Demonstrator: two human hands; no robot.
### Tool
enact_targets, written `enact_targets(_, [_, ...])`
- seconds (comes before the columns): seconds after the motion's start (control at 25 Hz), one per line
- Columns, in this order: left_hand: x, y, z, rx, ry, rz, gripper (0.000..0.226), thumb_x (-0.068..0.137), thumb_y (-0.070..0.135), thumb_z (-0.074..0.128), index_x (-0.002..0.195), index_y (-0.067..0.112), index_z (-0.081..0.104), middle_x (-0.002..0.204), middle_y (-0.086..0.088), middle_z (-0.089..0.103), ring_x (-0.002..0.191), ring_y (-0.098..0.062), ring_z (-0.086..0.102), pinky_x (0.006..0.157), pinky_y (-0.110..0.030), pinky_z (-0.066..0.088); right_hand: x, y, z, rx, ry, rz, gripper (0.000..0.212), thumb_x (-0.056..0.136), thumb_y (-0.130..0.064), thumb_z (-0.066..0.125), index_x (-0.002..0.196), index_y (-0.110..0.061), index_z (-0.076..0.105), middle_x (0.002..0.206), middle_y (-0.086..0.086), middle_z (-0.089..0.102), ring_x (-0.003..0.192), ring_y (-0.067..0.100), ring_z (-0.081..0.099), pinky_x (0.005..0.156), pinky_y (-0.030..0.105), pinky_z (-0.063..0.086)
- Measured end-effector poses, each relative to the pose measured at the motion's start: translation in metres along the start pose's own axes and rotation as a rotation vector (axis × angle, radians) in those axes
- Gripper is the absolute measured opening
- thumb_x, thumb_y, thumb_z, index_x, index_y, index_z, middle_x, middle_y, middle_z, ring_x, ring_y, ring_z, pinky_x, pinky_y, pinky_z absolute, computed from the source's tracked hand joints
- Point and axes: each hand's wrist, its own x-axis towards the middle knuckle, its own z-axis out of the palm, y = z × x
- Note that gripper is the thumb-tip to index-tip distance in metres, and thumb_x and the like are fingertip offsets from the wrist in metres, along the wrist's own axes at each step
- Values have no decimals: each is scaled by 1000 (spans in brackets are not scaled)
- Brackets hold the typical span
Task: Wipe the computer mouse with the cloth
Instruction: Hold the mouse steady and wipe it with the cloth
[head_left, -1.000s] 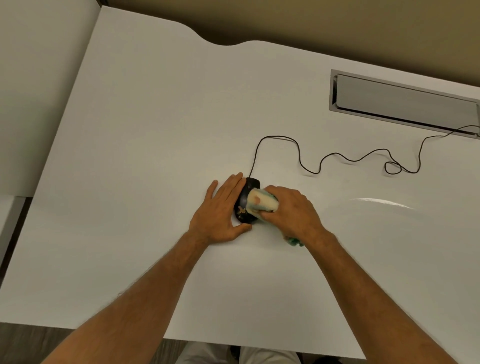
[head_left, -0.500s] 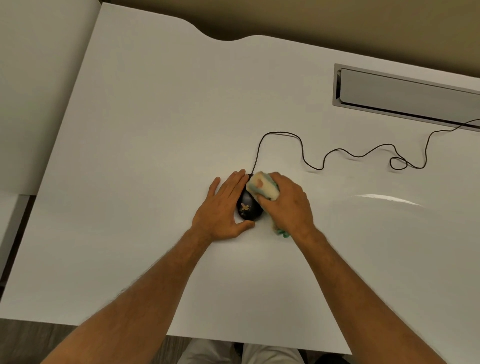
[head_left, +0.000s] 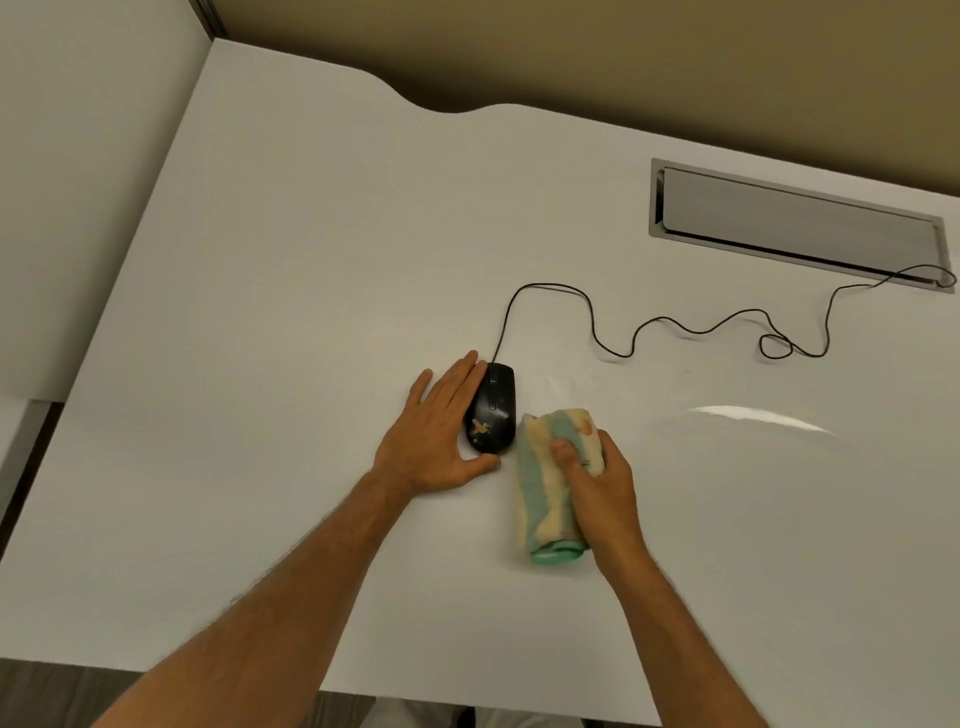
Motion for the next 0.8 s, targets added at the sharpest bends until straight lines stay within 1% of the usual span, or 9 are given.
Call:
enact_targets(0.08, [1, 1, -2, -6, -26, -17, 126, 73, 85, 59, 162, 20, -3, 171, -1, -1, 157, -15, 7, 126, -50, 10, -6, -5, 1, 116, 17, 43, 5, 89, -54, 63, 93, -56, 66, 93, -28, 71, 87, -3, 68, 61, 9, 51])
enact_targets(0.2, [-2, 9, -16, -190, -41, -105, 129, 71, 75, 74, 162, 20, 1, 171, 2, -7, 157, -13, -1, 126, -40, 8, -16, -11, -3, 165, 23, 49, 22, 94, -30, 65, 109, -47, 64, 102, -20, 71, 94, -2, 67, 64, 9, 52])
enact_targets(0.28, [-7, 22, -34, -378, 98, -185, 102, 78, 49, 82, 158, 19, 27, 168, 0, 15, 154, -14, 13, 125, -35, 18, -25, -16, -3, 177, 18, 10, 47, 87, -18, 73, 127, -37, 57, 115, -18, 67, 99, -4, 65, 69, 11, 54])
enact_targets(0.36, [-18, 39, -55, -499, 260, -268, 61, 83, 41, 76, 138, 22, 58, 147, 4, 51, 139, -9, 41, 117, -40, 36, -39, -22, 6, 198, 20, -56, 57, 77, -19, 78, 129, -32, 57, 114, -17, 68, 101, 0, 66, 74, 16, 56])
enact_targets(0.44, [-32, 61, -78, -751, 202, -354, 44, 84, 47, 66, 122, 25, 69, 125, 10, 69, 122, -8, 59, 107, -47, 47, -55, -26, 25, 205, 23, -109, 52, 72, -20, 80, 117, -34, 59, 105, -17, 70, 96, 6, 68, 74, 21, 57])
enact_targets(0.52, [-51, 79, -90, -949, 78, -361, 52, 85, 52, 65, 129, 23, 66, 126, 6, 71, 122, -16, 64, 104, -47, 50, -73, -30, 47, 167, 3, -140, 49, 75, -21, 82, 111, -40, 55, 103, -21, 68, 93, 6, 68, 70, 22, 57])
enact_targets(0.6, [-69, 91, -96, -1012, 18, -378, 73, 78, 60, 72, 140, 25, 56, 133, 7, 67, 126, -16, 61, 103, -38, 50, -87, -35, 67, 160, -88, -182, 48, 82, -27, 81, 116, -43, 51, 108, -21, 66, 99, 8, 68, 70, 25, 60])
enact_targets(0.68, [-77, 95, -97, -1033, 56, -470, 85, 67, 56, 81, 141, 25, 52, 129, 7, 68, 121, -13, 64, 96, -29, 54, -93, -33, 74, 112, -284, -243, 54, 85, -26, 76, 130, -37, 48, 122, -17, 62, 112, 9, 63, 84, 26, 59])
enact_targets(0.8, [-78, 78, -97, -981, 197, -679, 64, 69, 37, 82, 127, 23, 60, 117, -5, 72, 109, -25, 70, 91, -41, 59, -77, -28, 60, 5, -615, -280, 56, 87, -12, 64, 139, -30, 52, 131, -15, 61, 121, 5, 58, 95, 21, 52])
